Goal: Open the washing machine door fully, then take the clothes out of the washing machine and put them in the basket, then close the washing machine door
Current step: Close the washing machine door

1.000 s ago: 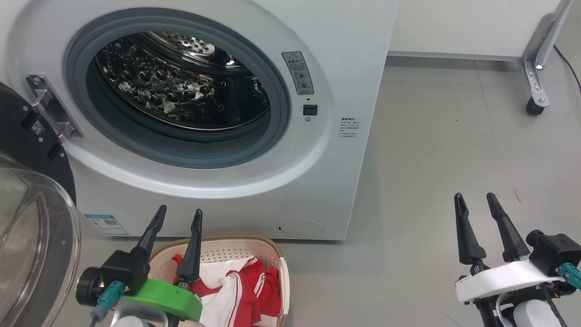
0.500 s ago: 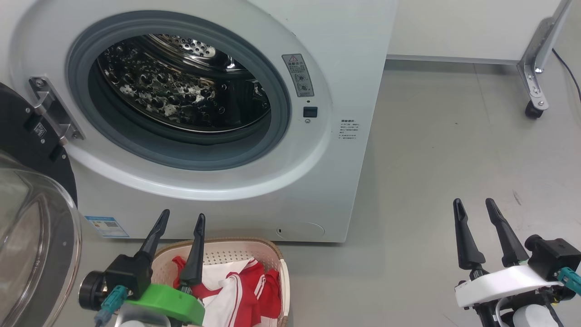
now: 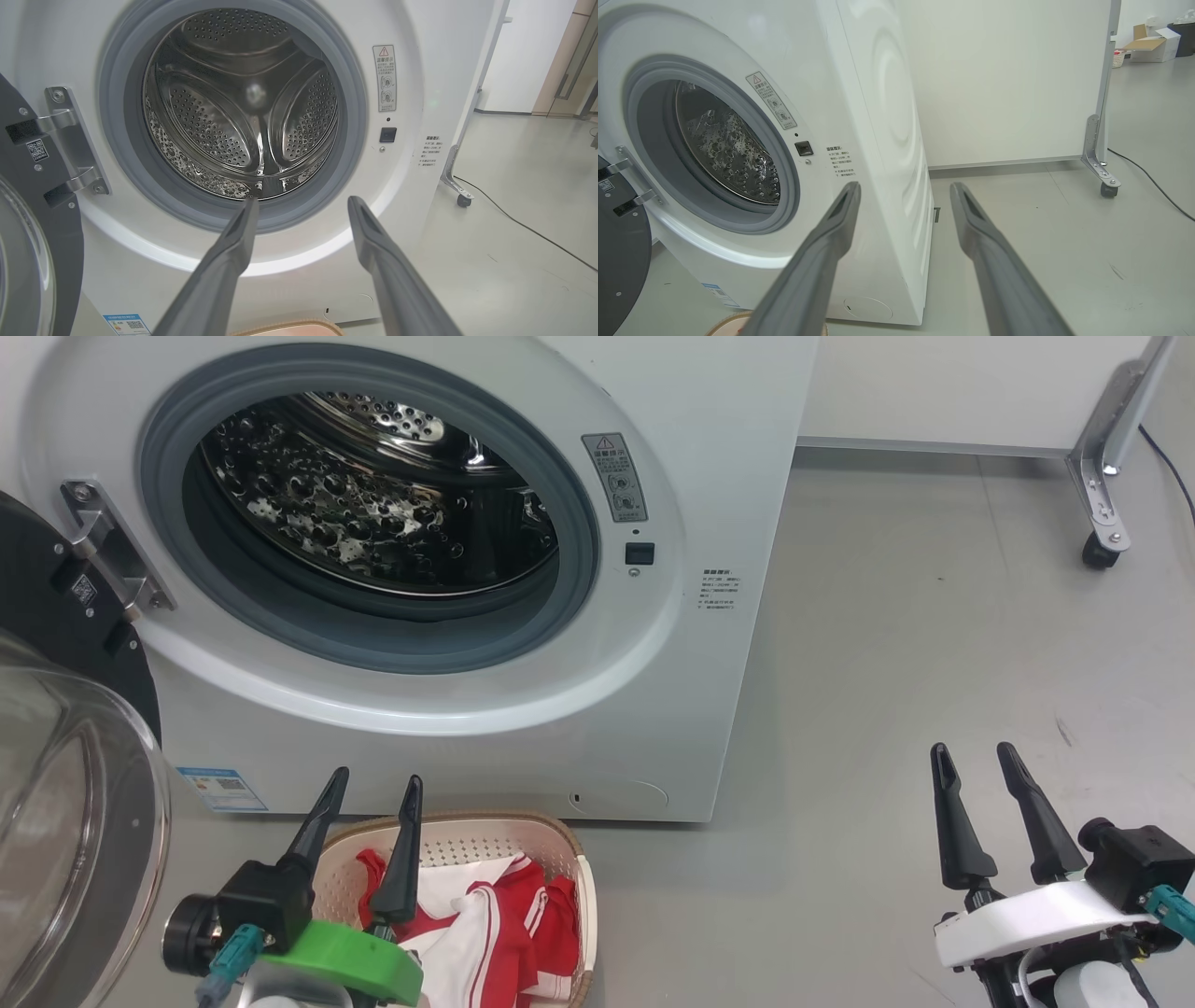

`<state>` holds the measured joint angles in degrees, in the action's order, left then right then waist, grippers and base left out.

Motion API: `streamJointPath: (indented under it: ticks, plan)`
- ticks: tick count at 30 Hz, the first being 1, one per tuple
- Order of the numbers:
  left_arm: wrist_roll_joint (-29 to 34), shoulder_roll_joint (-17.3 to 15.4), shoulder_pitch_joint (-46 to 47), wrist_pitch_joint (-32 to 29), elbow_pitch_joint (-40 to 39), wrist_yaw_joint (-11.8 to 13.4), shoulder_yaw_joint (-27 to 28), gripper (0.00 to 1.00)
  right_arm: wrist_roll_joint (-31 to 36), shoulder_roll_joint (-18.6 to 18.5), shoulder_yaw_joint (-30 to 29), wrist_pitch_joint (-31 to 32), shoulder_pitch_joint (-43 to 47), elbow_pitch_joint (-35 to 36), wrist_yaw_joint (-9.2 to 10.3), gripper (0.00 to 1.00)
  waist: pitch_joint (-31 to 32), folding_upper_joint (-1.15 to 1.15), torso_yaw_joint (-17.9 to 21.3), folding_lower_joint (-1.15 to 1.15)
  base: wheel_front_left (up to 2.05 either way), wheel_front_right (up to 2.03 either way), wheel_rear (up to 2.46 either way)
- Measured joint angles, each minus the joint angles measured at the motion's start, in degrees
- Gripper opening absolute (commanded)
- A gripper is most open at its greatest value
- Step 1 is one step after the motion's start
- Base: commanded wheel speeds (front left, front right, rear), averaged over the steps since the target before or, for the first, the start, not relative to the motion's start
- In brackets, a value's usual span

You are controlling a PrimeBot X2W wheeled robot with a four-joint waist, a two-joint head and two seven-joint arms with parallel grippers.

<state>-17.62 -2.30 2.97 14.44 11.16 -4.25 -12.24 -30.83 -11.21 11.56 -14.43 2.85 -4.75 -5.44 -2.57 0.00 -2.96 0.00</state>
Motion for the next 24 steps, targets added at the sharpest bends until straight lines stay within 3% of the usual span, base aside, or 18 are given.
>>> streamJointPath:
  ticks: [24]
  plan:
    - [-0.1,0.0,0.0,0.0,-1.0,0.7,-0.7,1.00,0.0,0.0,0.0,0.0,0.0,0.1,0.01,1.00,-0.5,0.00,-0.1,0.00,-1.20,1.20,0.00]
